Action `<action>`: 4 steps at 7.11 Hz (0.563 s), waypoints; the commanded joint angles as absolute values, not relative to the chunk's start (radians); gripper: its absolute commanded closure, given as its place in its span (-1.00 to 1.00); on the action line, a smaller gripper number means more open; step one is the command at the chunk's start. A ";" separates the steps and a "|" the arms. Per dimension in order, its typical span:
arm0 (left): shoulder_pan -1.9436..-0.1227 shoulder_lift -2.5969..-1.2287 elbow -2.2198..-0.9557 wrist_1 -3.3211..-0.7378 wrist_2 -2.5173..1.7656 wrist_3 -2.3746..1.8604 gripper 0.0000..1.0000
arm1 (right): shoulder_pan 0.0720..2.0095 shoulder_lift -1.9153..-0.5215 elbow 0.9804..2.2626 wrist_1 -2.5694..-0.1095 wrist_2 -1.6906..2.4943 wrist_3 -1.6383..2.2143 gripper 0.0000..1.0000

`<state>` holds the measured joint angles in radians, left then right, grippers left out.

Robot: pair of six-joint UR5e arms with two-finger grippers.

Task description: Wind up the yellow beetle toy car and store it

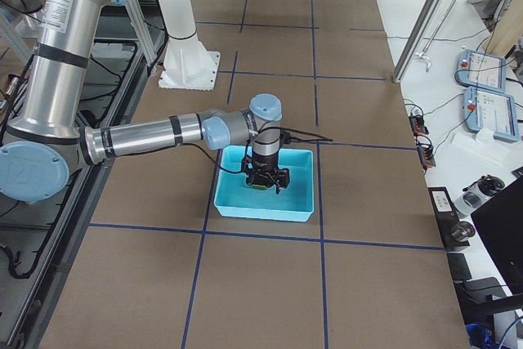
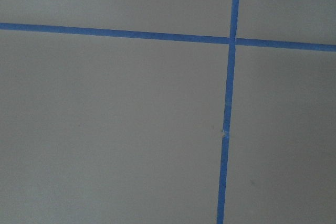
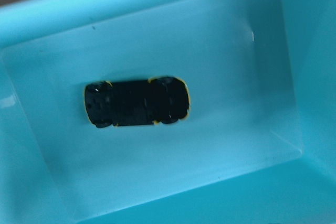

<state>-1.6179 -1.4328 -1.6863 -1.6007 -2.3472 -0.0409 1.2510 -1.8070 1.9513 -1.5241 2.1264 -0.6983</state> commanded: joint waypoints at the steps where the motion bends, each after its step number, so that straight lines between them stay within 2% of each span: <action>1: -1.617 -1.434 -1.686 -1.606 -2.347 -0.041 -1.00 | 1.513 -1.616 1.722 -1.783 2.227 -0.696 -0.98; 2: -1.617 -1.434 -1.684 -1.606 -2.347 -0.040 -1.00 | 1.588 -1.529 1.616 -1.837 2.221 -0.698 -0.98; 3: -1.617 -1.434 -1.683 -1.606 -2.347 -0.040 -1.00 | 1.629 -1.525 1.585 -1.836 2.201 -0.681 -0.98; 4: -1.617 -1.434 -1.683 -1.605 -2.347 -0.041 -1.00 | 1.647 -1.522 1.568 -1.833 2.197 -0.506 -0.98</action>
<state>-1.6168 -1.4342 -1.6835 -1.6056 -2.3470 -0.0404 1.6066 -1.5402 1.6080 -1.8227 2.2053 -0.6421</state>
